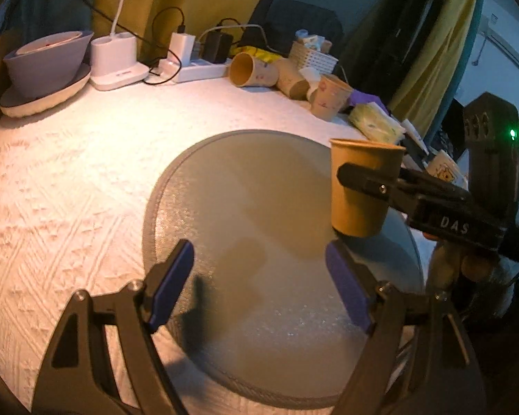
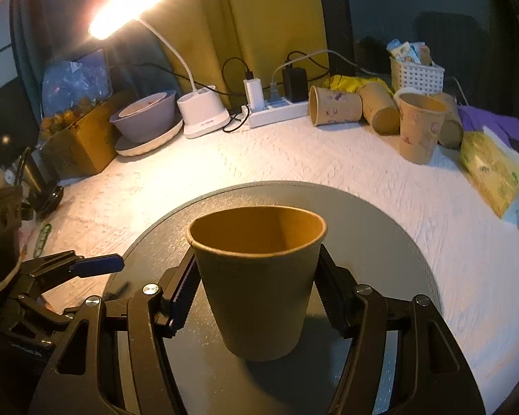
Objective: Flip cup upright
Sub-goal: 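Carry the upright cup over the grey mat and lower it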
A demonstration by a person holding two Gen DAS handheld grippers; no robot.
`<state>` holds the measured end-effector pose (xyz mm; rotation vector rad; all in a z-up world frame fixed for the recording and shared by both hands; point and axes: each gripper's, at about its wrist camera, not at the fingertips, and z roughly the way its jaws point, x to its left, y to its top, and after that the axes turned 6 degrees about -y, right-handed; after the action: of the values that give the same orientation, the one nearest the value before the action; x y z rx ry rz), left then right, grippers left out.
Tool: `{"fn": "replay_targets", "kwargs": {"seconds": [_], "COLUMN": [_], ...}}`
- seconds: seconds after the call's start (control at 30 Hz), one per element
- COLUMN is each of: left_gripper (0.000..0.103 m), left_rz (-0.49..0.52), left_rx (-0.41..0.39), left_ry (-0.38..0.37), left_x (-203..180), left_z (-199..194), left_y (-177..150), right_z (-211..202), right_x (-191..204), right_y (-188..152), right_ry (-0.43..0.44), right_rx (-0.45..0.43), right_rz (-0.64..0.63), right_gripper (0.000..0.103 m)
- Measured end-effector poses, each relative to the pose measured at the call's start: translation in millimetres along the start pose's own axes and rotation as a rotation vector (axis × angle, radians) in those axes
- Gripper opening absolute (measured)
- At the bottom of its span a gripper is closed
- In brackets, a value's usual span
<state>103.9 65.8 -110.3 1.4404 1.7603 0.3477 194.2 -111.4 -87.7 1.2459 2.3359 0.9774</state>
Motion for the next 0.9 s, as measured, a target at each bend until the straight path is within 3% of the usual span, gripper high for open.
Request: {"fn": "replay_targets", "kwargs": {"seconds": [0.9], "left_gripper": [0.08], "left_rz": [0.033], "left_rx": [-0.034], "left_ry": [0.05], "left_x": [-22.2], "left_z": [-12.1], "left_y": [-12.8], "right_z": [-30.9], "right_x": [5.2], "right_y": [-34.7], "right_ry": [-0.066], "right_rx": [-0.027], "right_rz": [0.011], "right_gripper": [0.067]}}
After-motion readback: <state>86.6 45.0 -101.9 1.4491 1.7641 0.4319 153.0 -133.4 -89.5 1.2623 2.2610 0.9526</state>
